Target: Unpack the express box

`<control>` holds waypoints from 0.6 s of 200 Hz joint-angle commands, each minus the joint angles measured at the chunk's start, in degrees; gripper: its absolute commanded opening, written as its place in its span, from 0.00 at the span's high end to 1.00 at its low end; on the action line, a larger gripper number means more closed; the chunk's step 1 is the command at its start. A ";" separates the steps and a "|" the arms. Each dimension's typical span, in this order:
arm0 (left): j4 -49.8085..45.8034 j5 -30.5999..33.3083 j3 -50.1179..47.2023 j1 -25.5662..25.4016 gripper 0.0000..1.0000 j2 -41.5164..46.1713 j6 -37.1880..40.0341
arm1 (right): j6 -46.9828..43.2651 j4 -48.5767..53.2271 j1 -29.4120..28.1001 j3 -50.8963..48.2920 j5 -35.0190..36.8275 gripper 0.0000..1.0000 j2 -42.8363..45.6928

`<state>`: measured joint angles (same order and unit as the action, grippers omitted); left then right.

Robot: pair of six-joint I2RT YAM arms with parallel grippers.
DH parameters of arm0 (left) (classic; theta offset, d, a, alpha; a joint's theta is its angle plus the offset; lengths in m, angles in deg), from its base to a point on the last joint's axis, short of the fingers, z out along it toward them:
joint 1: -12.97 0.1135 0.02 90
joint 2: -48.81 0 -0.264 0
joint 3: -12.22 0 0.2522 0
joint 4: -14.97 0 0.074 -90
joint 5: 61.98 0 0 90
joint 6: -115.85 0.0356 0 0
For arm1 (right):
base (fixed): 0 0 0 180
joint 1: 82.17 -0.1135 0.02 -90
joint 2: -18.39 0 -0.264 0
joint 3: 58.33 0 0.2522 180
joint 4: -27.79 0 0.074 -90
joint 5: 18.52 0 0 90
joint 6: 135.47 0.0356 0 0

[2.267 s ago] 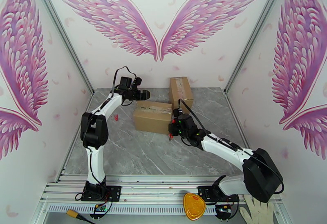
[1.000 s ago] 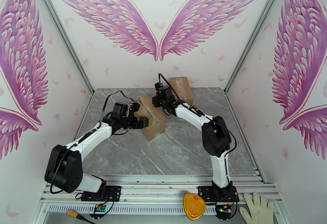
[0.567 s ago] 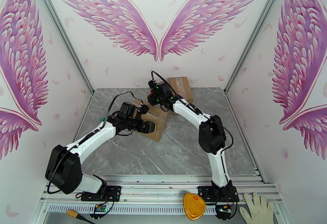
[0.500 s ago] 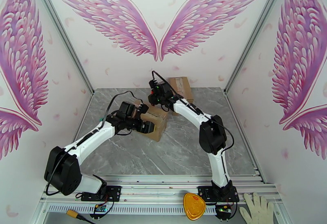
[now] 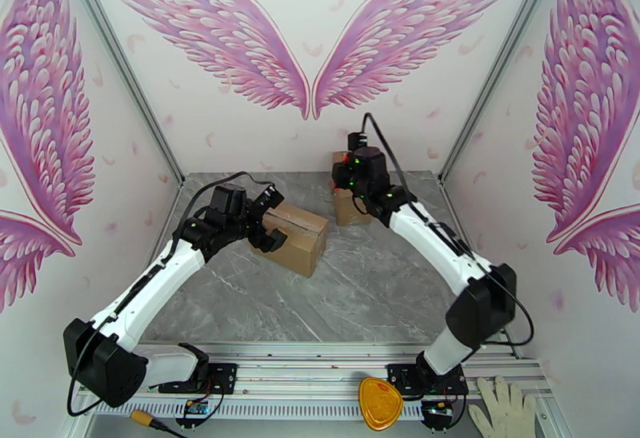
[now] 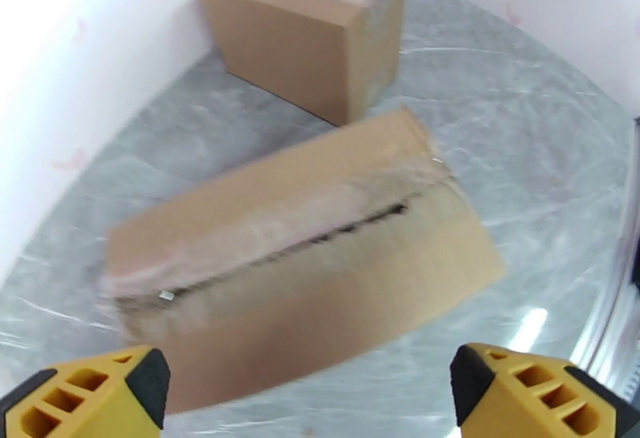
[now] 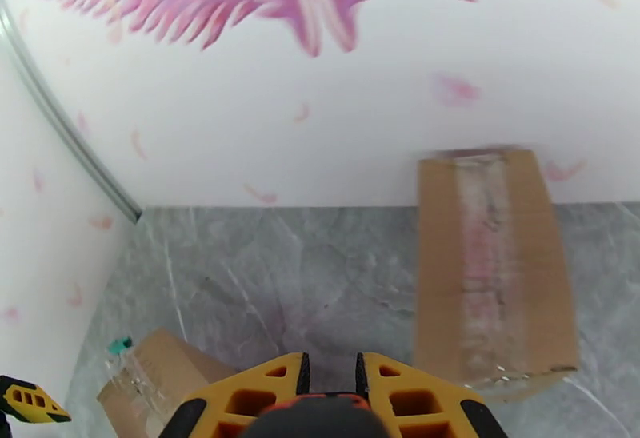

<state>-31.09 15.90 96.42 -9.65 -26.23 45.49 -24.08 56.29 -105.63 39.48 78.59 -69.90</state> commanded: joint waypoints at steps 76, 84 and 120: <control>8.66 -7.37 6.70 12.43 0.03 -15.64 -24.79 | 12.65 -2.53 -2.20 -22.71 -2.14 1.00 7.91; 9.06 -8.16 6.33 12.88 0.04 -16.37 -26.72 | 12.96 -3.21 -2.67 -22.37 -3.27 1.00 6.60; 10.12 -9.24 3.85 14.20 0.08 -17.36 -32.57 | 13.48 -5.50 -4.17 -18.95 -6.85 1.00 0.82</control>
<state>-23.15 9.36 101.73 3.75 -43.59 19.48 -12.54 54.55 -108.87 17.26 75.51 -66.18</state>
